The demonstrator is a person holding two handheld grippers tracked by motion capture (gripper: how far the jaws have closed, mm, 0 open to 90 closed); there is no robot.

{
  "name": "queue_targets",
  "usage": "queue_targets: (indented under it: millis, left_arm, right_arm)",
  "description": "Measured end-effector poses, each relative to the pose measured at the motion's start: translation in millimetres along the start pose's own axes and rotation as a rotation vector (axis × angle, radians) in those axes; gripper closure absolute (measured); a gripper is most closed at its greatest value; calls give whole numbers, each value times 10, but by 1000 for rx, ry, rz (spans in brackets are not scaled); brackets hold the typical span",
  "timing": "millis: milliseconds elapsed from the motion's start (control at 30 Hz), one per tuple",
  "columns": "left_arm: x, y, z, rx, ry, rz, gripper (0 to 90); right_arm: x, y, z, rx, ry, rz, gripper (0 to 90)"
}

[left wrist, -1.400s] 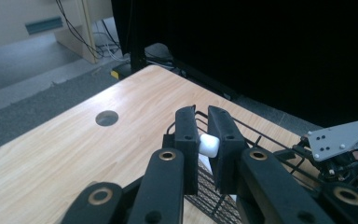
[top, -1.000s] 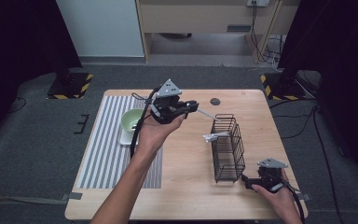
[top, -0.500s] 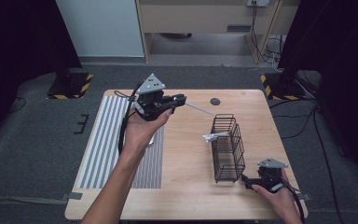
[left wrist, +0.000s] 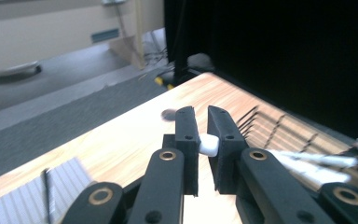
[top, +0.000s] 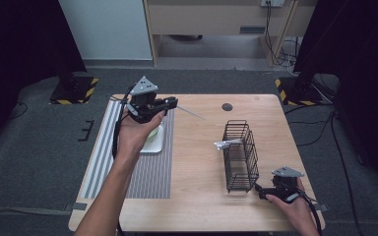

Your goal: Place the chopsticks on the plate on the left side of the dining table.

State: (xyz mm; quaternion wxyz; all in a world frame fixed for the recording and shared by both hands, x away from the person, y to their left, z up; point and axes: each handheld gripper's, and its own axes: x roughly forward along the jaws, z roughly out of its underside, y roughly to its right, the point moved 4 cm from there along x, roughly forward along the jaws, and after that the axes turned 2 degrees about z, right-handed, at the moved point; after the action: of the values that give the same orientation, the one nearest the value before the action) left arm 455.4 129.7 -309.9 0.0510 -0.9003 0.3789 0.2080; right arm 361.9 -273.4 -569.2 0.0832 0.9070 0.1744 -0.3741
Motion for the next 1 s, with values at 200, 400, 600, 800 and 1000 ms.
queue_targets:
  millis: [200,400,600,800,1000]
  left_arm:
    - [19,-147,166,-22,-29,-27,825]
    - [40,-292,311,-28,-63,-64,825]
    - [45,-434,437,-33,-93,-103,825]
    - [39,-554,568,-47,-112,-133,825]
    - [5,-644,660,-71,-112,-148,825]
  right_arm:
    - [0,0,0,0,0,0,8]
    - [0,-1,0,1,0,0,8]
    - [0,0,0,0,0,0,8]
    - [0,0,0,0,0,0,8]
    - [1,-1,0,1,0,1,7]
